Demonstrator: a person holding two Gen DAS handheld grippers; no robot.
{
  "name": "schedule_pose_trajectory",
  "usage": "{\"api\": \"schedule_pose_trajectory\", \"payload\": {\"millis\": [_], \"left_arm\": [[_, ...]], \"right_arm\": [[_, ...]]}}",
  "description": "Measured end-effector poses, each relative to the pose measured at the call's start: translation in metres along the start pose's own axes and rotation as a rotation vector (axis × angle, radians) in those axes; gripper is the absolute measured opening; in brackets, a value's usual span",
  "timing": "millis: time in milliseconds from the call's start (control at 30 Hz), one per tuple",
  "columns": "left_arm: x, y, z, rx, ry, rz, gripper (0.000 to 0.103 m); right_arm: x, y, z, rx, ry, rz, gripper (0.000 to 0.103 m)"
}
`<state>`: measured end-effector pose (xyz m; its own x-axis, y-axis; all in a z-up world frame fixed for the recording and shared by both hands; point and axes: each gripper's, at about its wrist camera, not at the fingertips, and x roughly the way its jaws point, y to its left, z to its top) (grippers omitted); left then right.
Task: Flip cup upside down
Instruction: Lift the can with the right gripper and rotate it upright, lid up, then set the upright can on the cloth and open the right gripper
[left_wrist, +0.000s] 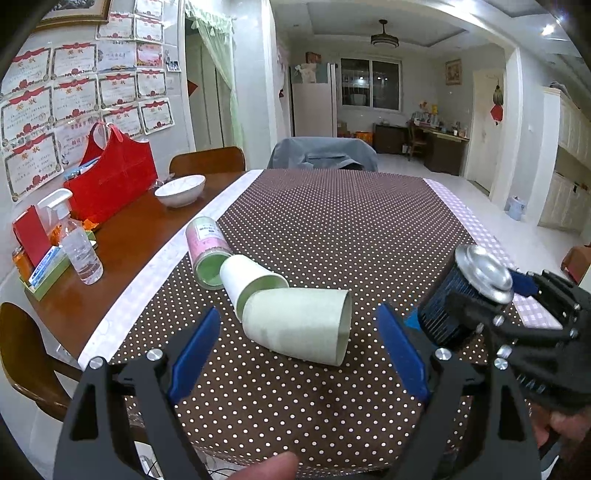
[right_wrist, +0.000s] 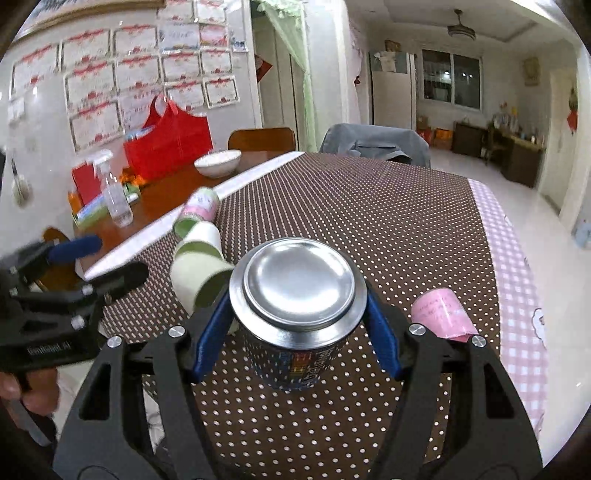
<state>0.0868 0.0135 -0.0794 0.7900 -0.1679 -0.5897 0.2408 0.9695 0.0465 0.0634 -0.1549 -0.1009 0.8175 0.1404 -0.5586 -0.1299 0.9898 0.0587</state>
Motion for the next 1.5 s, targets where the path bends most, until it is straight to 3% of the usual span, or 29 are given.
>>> {"api": "schedule_pose_trajectory", "payload": {"millis": [200,233,300,500,933,1500], "left_arm": [[0.002,-0.001,-0.002,-0.002,0.005,-0.004,0.085],[0.002,-0.001,-0.002,-0.002,0.005,-0.004,0.085],[0.002,-0.001,-0.002,-0.004,0.004,-0.002,0.085],[-0.001,-0.002,-0.002,-0.004,-0.002,-0.003,0.085],[-0.023,-0.008,0.005,-0.004,-0.044,-0.011,0.085],[-0.092,-0.014,0.020,0.006,-0.176,0.058,0.085]], "right_arm": [[0.013,0.004,-0.014,-0.041,0.053,-0.020,0.068],[0.012,0.003,-0.015,-0.037,0.047,-0.017,0.071],[0.009,0.001,-0.015,-0.020,0.024,-0.017,0.091],[0.000,-0.003,-0.014,0.016,-0.018,-0.017,0.096],[-0.025,-0.019,0.001,0.117,-0.099,-0.010,0.097],[-0.096,-0.035,0.021,0.225,-0.235,-0.009,0.097]]}}
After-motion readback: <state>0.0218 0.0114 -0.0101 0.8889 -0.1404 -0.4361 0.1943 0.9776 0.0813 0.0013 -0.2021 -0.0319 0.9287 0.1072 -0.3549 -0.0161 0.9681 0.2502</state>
